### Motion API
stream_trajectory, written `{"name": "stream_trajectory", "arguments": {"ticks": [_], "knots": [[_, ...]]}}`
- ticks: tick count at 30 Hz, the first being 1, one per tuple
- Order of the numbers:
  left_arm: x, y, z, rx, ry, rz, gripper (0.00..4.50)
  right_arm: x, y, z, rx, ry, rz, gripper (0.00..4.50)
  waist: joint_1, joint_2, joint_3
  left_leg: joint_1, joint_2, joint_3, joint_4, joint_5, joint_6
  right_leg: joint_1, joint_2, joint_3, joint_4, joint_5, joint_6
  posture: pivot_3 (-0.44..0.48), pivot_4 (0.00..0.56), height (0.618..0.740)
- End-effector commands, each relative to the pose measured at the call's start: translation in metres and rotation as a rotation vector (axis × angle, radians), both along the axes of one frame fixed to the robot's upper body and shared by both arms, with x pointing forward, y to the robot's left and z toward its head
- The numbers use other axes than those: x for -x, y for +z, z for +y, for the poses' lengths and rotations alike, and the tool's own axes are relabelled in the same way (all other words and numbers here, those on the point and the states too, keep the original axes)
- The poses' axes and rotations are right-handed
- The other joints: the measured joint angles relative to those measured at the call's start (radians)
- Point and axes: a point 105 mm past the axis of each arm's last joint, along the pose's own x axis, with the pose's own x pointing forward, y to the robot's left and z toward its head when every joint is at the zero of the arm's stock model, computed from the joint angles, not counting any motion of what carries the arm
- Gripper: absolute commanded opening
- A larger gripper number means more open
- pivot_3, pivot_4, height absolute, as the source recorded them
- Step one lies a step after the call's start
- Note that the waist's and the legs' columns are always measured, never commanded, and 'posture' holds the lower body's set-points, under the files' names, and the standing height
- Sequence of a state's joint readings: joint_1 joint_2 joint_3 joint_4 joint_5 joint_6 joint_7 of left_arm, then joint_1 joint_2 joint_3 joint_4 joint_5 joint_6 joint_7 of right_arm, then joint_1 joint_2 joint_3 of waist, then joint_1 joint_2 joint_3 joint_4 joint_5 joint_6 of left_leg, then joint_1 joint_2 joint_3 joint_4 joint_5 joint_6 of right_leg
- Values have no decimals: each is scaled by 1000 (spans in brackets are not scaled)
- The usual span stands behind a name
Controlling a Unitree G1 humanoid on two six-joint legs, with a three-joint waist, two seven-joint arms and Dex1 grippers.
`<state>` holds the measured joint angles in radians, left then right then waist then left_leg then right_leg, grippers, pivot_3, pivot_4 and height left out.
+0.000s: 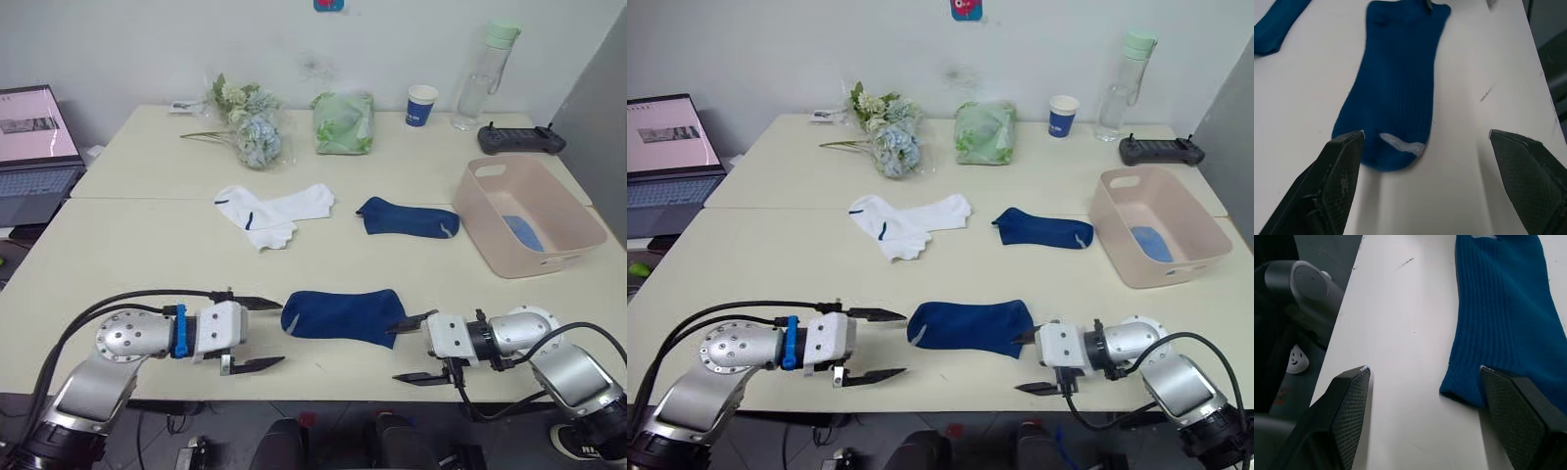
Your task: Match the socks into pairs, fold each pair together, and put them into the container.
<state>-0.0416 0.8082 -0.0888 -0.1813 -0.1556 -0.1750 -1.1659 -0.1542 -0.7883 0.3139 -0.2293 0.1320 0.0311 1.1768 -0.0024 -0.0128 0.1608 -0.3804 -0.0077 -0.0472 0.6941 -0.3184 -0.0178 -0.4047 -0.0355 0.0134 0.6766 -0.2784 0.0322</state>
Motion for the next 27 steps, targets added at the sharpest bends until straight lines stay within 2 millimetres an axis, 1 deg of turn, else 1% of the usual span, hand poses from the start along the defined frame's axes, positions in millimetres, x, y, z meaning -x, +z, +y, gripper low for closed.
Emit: {"name": "stream_trajectory", "arguments": {"ticks": [1,4,5,7,9,17,23,26,27], "knots": [[-9,-9,-6,-49,-31,-81,4240,-6,3,5,16,18,-49,3818,0,0,0,0,0,0,0,0,0,0,0,0,0,0,0,0,150,740],[-14,-20,-6,-87,-33,-76,4240,-13,0,2,35,-5,-49,3818,-1,0,0,0,0,0,0,0,0,0,1,0,1,0,0,0,150,740],[-15,-22,-5,-94,-37,-75,3864,-15,1,1,33,-18,-44,3818,0,0,0,0,0,0,0,0,0,0,1,0,1,0,0,0,150,740],[-17,-26,-4,-105,-35,-71,3367,-20,3,0,33,-31,-45,3448,-1,0,0,1,0,0,1,0,0,0,1,0,2,0,0,0,150,740],[-18,-28,-3,-113,-33,-68,2710,-24,6,0,37,-31,-44,2919,-1,0,0,2,0,0,1,0,0,1,1,0,2,0,0,0,150,740],[-22,-28,-4,-97,-20,-57,72,-26,18,7,3,-33,-40,27,-1,0,0,1,0,0,1,0,0,0,1,0,2,0,0,0,150,740],[-23,-23,-8,-53,-8,-51,30,-25,28,9,-31,-36,-34,8,-1,0,0,1,0,0,1,0,0,0,1,0,2,0,0,0,150,740],[-22,-13,-13,-2,1,-46,30,-23,40,10,-72,-42,-16,8,-1,0,0,1,0,0,1,0,0,0,1,0,2,0,0,0,150,740],[-20,-5,-16,35,-4,-33,30,-20,48,9,-94,-47,4,8,-1,0,0,1,0,0,1,0,0,0,1,0,2,0,0,0,150,740]]}}
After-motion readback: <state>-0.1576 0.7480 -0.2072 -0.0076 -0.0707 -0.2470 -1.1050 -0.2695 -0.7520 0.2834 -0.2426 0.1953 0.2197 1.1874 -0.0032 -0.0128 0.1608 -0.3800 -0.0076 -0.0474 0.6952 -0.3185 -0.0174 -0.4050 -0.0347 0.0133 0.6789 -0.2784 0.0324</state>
